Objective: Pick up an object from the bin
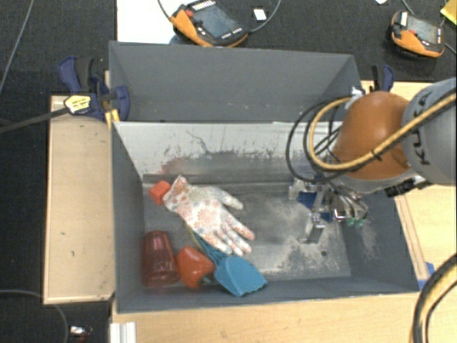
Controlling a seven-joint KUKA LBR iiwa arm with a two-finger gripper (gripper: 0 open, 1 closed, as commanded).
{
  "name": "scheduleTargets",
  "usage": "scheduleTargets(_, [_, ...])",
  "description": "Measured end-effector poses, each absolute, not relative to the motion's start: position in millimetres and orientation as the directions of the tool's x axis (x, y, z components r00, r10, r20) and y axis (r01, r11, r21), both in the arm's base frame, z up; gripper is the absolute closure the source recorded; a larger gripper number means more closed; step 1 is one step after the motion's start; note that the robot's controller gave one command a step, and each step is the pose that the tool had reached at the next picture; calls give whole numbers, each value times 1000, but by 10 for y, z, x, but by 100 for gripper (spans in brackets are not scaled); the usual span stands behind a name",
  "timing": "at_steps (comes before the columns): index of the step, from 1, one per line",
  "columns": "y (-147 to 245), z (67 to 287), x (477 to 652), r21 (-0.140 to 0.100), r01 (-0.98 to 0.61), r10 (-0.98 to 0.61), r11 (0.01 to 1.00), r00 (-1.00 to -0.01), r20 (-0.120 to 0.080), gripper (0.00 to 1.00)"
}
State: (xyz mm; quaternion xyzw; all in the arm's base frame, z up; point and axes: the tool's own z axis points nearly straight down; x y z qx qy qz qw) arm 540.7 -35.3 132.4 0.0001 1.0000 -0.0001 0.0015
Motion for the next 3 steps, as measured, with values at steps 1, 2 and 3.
scheduleTargets(1, [-396, 736, 5057, 0, -105, -105, 994, -994, 0, 0])
scheduleTargets(2, [-495, 772, 5037, -2, -83, -83, 997, -996, -11, 0])
scheduleTargets(3, [1, 701, 4825, 2, 39, 39, 999, -999, 0, 0])
